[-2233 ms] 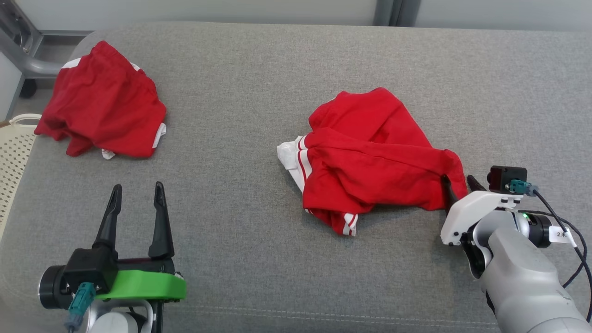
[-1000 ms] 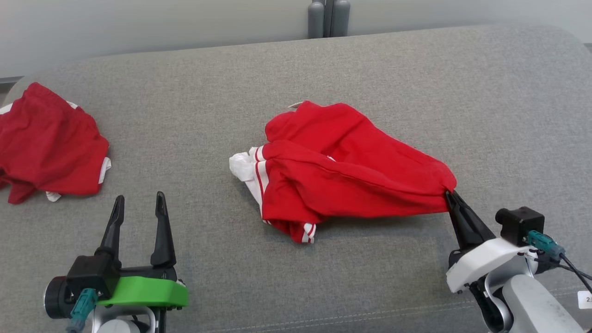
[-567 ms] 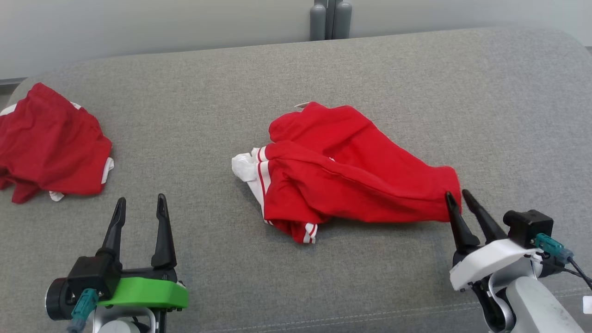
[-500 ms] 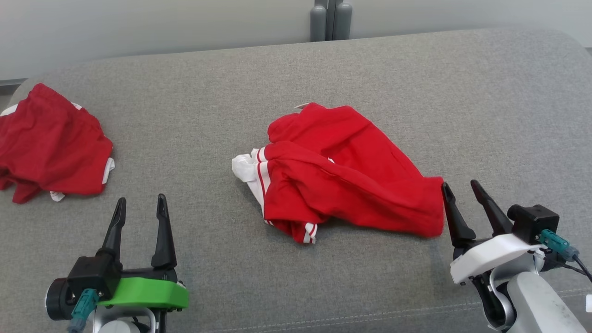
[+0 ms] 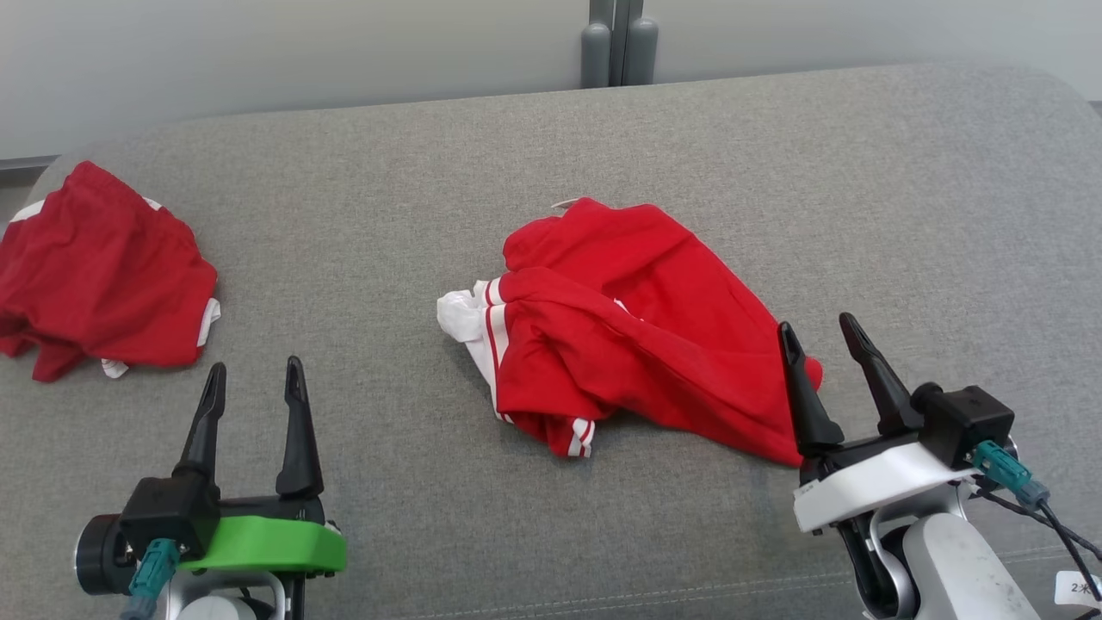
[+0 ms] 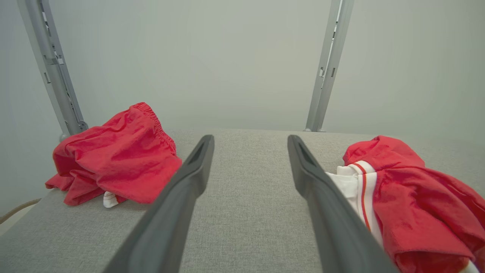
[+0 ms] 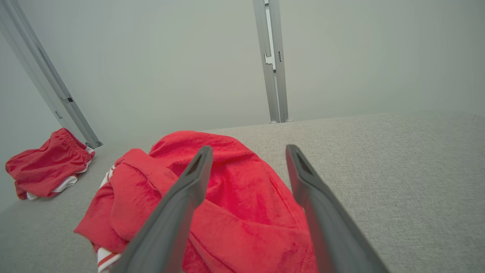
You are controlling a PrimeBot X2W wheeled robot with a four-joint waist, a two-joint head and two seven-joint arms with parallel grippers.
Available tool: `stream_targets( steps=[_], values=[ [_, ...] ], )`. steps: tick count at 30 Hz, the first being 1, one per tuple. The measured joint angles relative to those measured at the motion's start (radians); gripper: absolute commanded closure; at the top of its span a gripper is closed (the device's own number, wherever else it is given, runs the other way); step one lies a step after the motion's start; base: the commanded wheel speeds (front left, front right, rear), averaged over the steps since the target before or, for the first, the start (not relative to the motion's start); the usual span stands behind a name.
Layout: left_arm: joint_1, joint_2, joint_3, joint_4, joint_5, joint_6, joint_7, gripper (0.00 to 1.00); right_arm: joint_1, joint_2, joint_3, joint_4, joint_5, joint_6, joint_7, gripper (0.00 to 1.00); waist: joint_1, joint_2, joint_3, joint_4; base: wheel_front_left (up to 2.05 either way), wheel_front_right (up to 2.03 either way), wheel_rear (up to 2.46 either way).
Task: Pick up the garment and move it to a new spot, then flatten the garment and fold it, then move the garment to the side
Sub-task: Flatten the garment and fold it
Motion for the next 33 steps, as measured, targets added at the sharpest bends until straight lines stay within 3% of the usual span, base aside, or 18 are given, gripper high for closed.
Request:
stream_targets(
  steps=[6, 12, 20, 33],
  values=[
    [-0.007, 0.005, -0.012, 0.023, 0.019, -0.026, 0.0, 0.0, 0.001, 0.018, 0.016, 0.001, -0.007, 0.0, 0.0, 0.0, 0.0, 0.0, -0.001, 0.0, 0.0, 0.0, 0.0],
    [-0.084, 0.062, -0.071, 0.088, 0.047, -0.062, 0.0, 0.0, -0.01, 0.025, 0.038, 0.01, -0.007, 0.0, 0.0, 0.0, 0.0, 0.0, 0.003, -0.016, 0.0, 0.0, 0.0],
    [-0.22, 0.124, -0.161, 0.239, -0.034, -0.078, 0.027, 0.0, -0.025, 0.032, 0.045, 0.014, -0.005, 0.0, 0.0, 0.0, 0.0, 0.0, 0.022, -0.068, 0.0, 0.0, 0.0],
    [-0.39, 0.228, -0.423, 0.481, -0.239, -0.08, 0.076, 0.0, -0.053, 0.042, 0.043, 0.013, -0.005, 0.0, 0.0, 0.0, 0.0, 0.0, 0.085, -0.154, 0.0, 0.0, 0.0]
  ],
)
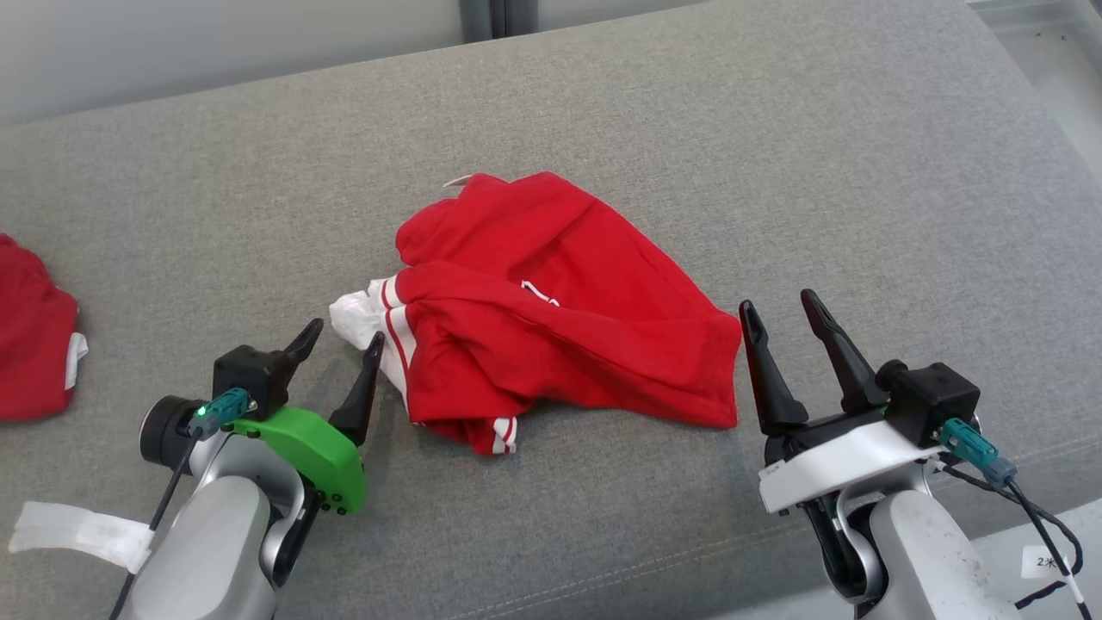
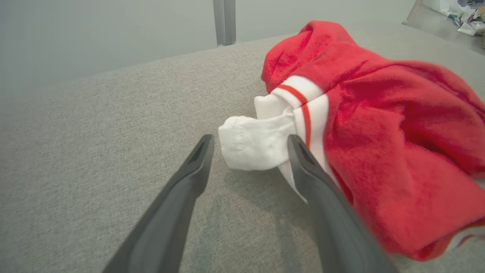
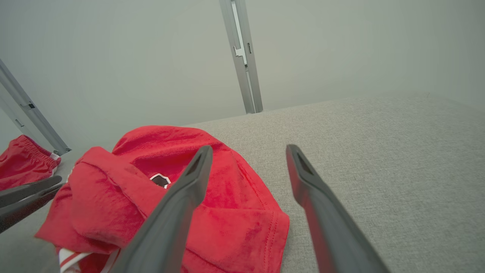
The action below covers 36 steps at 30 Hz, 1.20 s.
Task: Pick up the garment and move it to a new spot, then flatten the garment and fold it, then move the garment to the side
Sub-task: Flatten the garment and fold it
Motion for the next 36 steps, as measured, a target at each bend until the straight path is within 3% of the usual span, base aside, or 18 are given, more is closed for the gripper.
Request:
stream_targets(
  steps=[9, 11, 17, 24, 30, 36],
  values=[
    [-0.074, 0.033, -0.156, 0.132, -0.156, 0.0, 0.016, 0.03, -0.006, 0.002, 0.003, 0.007, 0.001, 0.0, 0.0, 0.0, 0.0, 0.0, 0.013, -0.032, 0.0, 0.0, 0.0],
    [-0.086, 0.028, -0.189, 0.154, -0.187, 0.0, 0.017, 1.0, -0.006, 0.002, 0.004, 0.01, 0.001, 0.0, 0.0, 0.0, 0.0, 0.0, 0.009, -0.035, 0.0, 0.0, 0.0],
    [-0.126, 0.032, -0.266, 0.189, -0.265, 0.0, -0.025, 1.0, -0.006, 0.003, 0.005, 0.009, 0.0, 0.0, 0.0, 0.0, 0.0, 0.0, 0.003, -0.033, 0.0, 0.0, 0.0],
    [-0.188, 0.062, -0.258, 0.237, -0.242, 0.003, -0.072, 1.0, -0.005, 0.003, 0.0, 0.009, -0.002, 0.0, 0.0, 0.0, 0.0, 0.0, -0.006, -0.014, 0.0, 0.0, 0.0],
    [-0.209, 0.09, -0.156, 0.097, -0.126, 0.09, -0.075, 1.0, 0.004, 0.004, -0.004, 0.007, -0.007, 0.0, 0.0, 0.0, 0.0, 0.0001, -0.023, 0.013, 0.0, 0.0, 0.0],
    [-0.121, 0.106, -0.093, -0.074, -0.02, 0.151, -0.076, 1.0, 0.017, 0.004, -0.005, 0.008, -0.006, 0.0, 0.0, 0.0, 0.0, 0.0, -0.044, 0.045, 0.0, 0.0, 0.0]
  ],
)
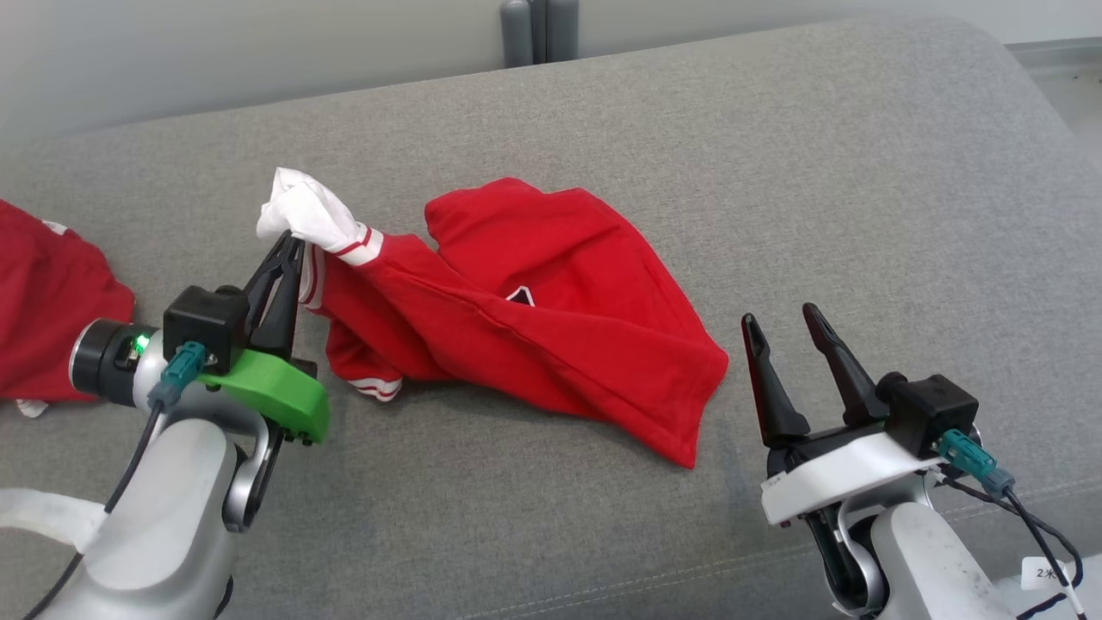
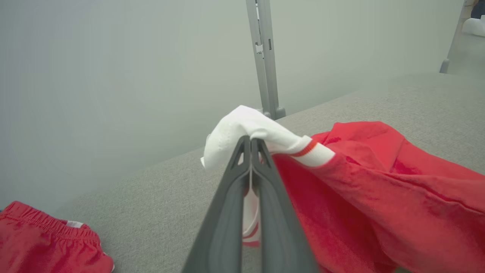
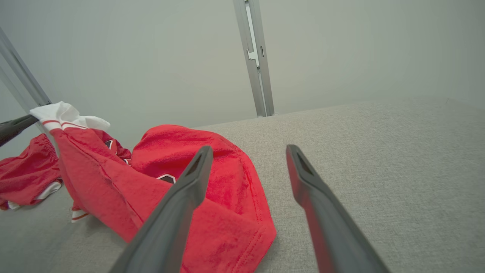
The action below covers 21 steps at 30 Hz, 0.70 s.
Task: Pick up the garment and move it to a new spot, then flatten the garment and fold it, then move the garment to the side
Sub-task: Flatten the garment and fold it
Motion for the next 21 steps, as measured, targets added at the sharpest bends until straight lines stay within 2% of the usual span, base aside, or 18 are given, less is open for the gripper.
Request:
stream_targets(
  steps=[4, 11, 15, 21],
  values=[
    [0.113, -0.004, 0.041, -0.136, 0.048, 0.05, 0.0, 1.0, 0.011, 0.0, -0.001, 0.0, 0.002, 0.0, 0.0, 0.0, 0.0, 0.0, -0.011, 0.03, 0.0, 0.0, 0.0],
    [0.29, -0.039, 0.069, -0.246, 0.071, 0.097, 0.0, 1.0, 0.021, 0.0, -0.007, -0.001, 0.003, 0.0, 0.0, 0.0, 0.0, 0.0, -0.017, 0.073, 0.0, 0.0, 0.0],
    [0.373, -0.076, 0.057, -0.284, 0.073, 0.1, 0.0, 1.0, 0.027, 0.001, -0.014, 0.003, 0.003, 0.0, 0.0, 0.0, 0.0, 0.0, -0.022, 0.097, 0.0, 0.0, 0.0],
    [0.446, -0.111, 0.017, -0.254, 0.08, 0.083, 0.0, 1.0, 0.031, 0.001, -0.007, 0.012, 0.002, 0.0, 0.0, 0.0, 0.0, 0.0, -0.035, 0.13, 0.0, 0.0, 0.0]
  ],
)
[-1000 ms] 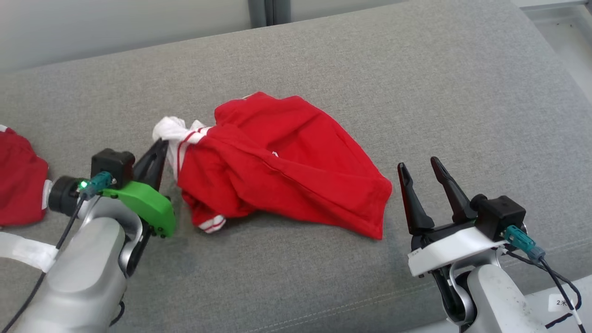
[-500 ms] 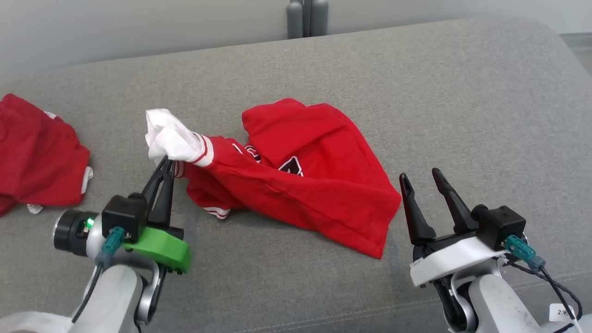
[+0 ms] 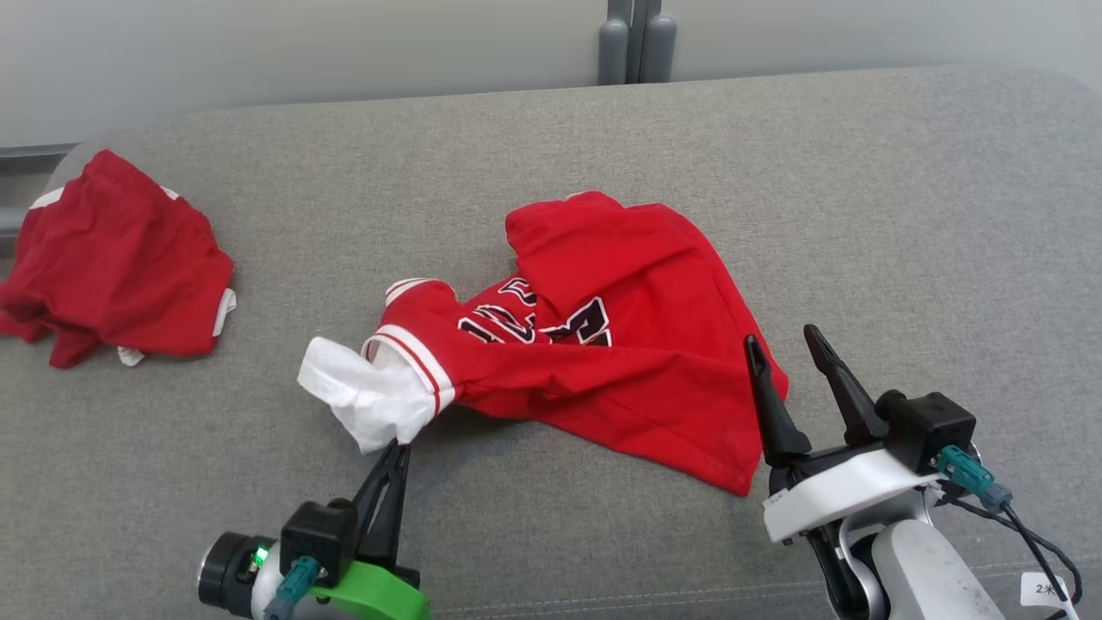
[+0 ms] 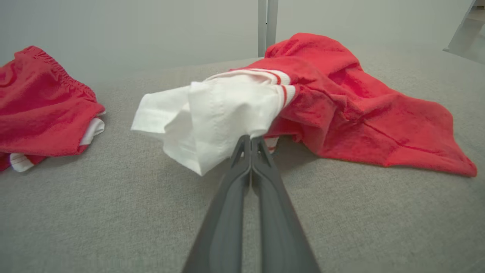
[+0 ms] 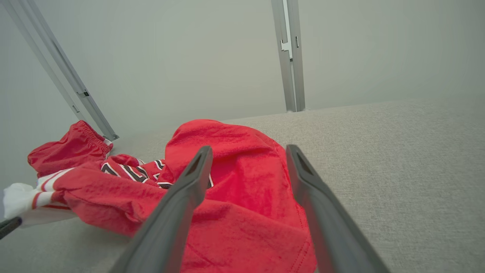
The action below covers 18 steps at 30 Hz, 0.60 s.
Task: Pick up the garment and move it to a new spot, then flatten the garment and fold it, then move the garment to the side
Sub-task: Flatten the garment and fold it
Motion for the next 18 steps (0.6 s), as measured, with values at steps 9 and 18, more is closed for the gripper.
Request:
stream_targets(
  steps=[9, 18],
  values=[
    [0.039, -0.058, -0.051, 0.131, -0.045, -0.089, 0.0, 1.0, 0.008, 0.0, 0.002, 0.016, 0.001, 0.0, 0.0, 0.0, 0.0, 0.0, -0.027, 0.031, 0.0, 0.0, 0.0],
    [0.044, -0.085, -0.042, 0.111, -0.043, -0.104, 0.0, 0.0, 0.01, -0.004, 0.0, 0.019, 0.005, 0.0, 0.0, 0.0, 0.0, 0.0, -0.039, 0.041, 0.0, 0.0, 0.0]
  ],
)
